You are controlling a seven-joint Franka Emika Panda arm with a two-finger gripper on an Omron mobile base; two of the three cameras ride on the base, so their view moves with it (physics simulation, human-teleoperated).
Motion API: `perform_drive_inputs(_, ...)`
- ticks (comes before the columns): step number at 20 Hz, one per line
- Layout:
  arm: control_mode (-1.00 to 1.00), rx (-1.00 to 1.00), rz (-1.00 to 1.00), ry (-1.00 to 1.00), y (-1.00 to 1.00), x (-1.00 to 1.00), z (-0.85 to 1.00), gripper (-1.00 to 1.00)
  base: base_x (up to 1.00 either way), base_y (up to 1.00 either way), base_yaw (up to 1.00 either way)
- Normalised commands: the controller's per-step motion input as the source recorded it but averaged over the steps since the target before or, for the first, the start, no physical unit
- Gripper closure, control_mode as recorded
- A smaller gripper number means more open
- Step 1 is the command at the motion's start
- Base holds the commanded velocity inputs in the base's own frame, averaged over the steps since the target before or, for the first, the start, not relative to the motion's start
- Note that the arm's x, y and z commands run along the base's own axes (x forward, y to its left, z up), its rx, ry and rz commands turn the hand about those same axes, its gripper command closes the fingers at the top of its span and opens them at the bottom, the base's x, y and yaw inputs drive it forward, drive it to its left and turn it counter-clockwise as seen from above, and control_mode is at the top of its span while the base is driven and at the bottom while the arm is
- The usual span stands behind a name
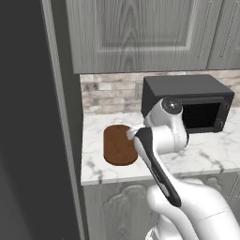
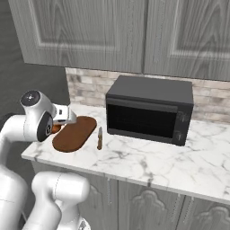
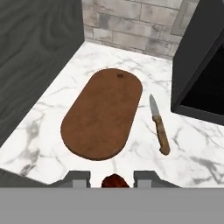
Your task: Retrieve the chicken drumstick from the fridge and place it on the cutting board.
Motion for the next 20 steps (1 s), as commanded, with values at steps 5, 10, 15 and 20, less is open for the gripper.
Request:
perform_drive_inputs(5, -1.0, -0.01, 0.0, 0.03, 0.19, 0.72, -0.45, 1.0, 0.0, 0.0, 0.0)
perform_drive_inputs(10, -1.0, 0.0, 0.0, 0.07, 0.29, 0.81, -0.42, 1.0, 0.0, 0.0, 0.0)
perform_drive_inputs(15, -1.0, 0.0, 0.0, 0.06, 0.35, 0.79, -0.29, 1.0, 0.0, 0.0, 0.0)
perform_drive_inputs(20, -1.0, 0.0, 0.0, 0.01, 0.24, 0.79, -0.16, 1.0, 0.0, 0.0, 0.0)
